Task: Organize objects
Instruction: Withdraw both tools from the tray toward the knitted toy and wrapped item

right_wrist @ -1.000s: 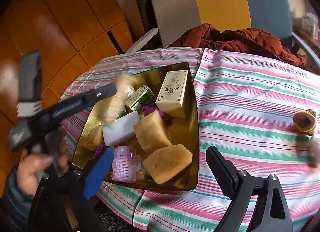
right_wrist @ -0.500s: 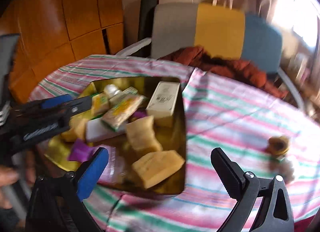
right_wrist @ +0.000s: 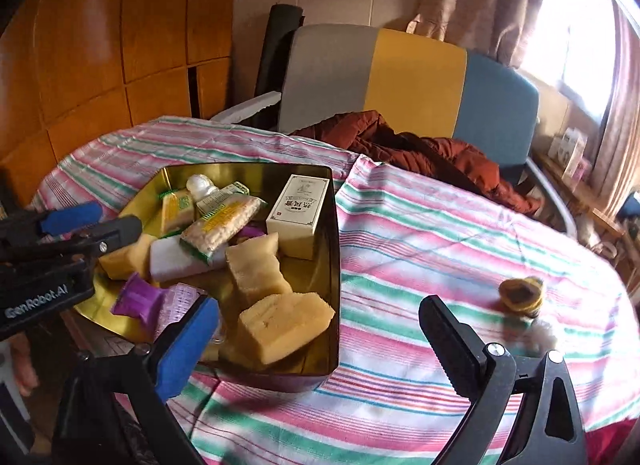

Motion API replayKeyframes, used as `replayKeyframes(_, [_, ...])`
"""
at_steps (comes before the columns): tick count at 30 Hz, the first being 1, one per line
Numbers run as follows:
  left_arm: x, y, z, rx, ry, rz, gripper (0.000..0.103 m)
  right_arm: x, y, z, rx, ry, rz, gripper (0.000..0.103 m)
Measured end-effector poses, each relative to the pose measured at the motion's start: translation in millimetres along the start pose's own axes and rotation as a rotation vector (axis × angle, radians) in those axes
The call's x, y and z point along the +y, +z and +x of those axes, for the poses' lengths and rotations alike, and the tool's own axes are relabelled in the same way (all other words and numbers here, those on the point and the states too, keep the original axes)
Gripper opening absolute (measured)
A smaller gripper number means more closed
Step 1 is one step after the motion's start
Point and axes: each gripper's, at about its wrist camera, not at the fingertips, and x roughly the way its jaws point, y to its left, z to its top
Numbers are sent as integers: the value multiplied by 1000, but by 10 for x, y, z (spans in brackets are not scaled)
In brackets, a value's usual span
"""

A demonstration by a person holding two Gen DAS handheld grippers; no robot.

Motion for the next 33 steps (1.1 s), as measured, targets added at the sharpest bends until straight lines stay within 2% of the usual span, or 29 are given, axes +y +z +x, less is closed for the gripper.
replayKeyframes(5, [-54, -35, -8, 11, -13, 20, 58, -154, -30, -18, 3, 63, 94, 101])
replayKeyframes(11, [-160, -60, 3, 29, 11, 61, 58, -214, -65, -30, -1, 53, 91, 101])
replayKeyframes(18, [-267, -77, -26, 33, 3, 105, 58, -385, -66, -44, 7, 60, 112, 101])
replayKeyframes(22, [-353, -70, -45, 31, -9, 134, 58, -536, -55, -30, 26, 38, 132, 101])
replayKeyframes(28, [-494, -52, -60, 27, -28, 177, 58, -944, -61, 11, 76, 10, 235, 101])
replayKeyframes(33, [-595, -14, -71, 23, -51, 198, 58, -1311, -72, 8, 92, -62, 272, 101])
